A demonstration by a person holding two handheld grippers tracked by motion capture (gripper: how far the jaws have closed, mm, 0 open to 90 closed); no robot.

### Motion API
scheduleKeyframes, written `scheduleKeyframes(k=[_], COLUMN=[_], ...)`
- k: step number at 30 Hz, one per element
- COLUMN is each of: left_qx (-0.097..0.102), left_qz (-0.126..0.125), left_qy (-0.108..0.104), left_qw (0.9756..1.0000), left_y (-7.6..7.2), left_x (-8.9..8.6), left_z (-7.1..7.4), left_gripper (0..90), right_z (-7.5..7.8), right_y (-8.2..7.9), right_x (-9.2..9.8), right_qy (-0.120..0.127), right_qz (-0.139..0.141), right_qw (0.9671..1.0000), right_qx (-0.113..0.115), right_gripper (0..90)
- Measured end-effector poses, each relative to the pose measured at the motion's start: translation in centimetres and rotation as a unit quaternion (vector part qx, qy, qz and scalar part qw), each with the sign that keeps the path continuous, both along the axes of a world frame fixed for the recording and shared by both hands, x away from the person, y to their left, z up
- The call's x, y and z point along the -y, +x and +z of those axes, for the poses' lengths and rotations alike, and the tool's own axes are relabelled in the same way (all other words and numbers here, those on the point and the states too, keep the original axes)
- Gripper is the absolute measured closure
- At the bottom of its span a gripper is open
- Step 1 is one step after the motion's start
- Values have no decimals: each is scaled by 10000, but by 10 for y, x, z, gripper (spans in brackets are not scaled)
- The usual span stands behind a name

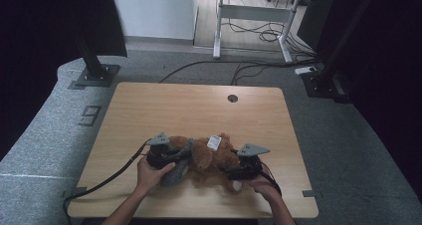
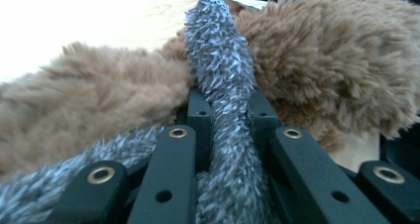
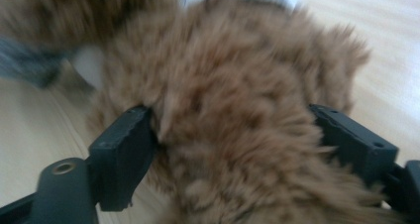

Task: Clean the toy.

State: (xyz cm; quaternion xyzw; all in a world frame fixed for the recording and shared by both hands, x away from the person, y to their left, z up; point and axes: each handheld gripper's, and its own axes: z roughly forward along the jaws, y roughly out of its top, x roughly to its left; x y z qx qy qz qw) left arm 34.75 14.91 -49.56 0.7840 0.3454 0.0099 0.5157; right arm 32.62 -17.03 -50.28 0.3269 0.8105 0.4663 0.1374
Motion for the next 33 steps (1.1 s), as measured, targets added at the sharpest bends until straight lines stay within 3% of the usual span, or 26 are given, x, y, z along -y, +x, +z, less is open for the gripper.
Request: scheduleKeyframes(k=[4, 6, 9, 11, 16, 21, 25, 29, 33], left_qx=[-44, -12, -41, -34, 82, -16, -13, 236, 497], left_qz=[-99, -69, -7, 32, 211, 309, 240, 46, -186], left_qy=[36, 30, -35, -10, 77, 3, -30, -154, -229], left_qw=[9999, 10000, 10000, 10000, 9997, 9995, 9997, 9996, 9983], left_y=[-4, -3, 6, 12, 31, 46, 45, 41, 39], left_x=[2, 1, -1, 1, 9, 11, 12, 26, 51], left_z=[-5, -5, -3, -2, -2, 1, 23, 56, 84], left_gripper=[778, 777, 777, 777, 777, 775, 770, 766, 763], right_z=[-17, -22, -23, -23, -26, -25, -25, -29, -30], right_y=[-7, -9, -7, -4, 16, 36, 31, 20, 15], right_x=[-8, -13, -17, -18, -21, -19, -19, -23, -25], right_qy=[-141, -409, -495, -539, -575, -631, -716, -719, -717], right_qz=[-152, -226, -402, -522, -937, -1002, -885, -815, -754], right_qw=[9998, 9986, 9970, 9954, 9900, 9876, 9856, 9834, 9828], right_qx=[72, 248, 445, 591, 879, 1032, 1247, 1451, 1526], right_gripper=[220, 290, 461, 514, 535, 539, 554, 554, 553])
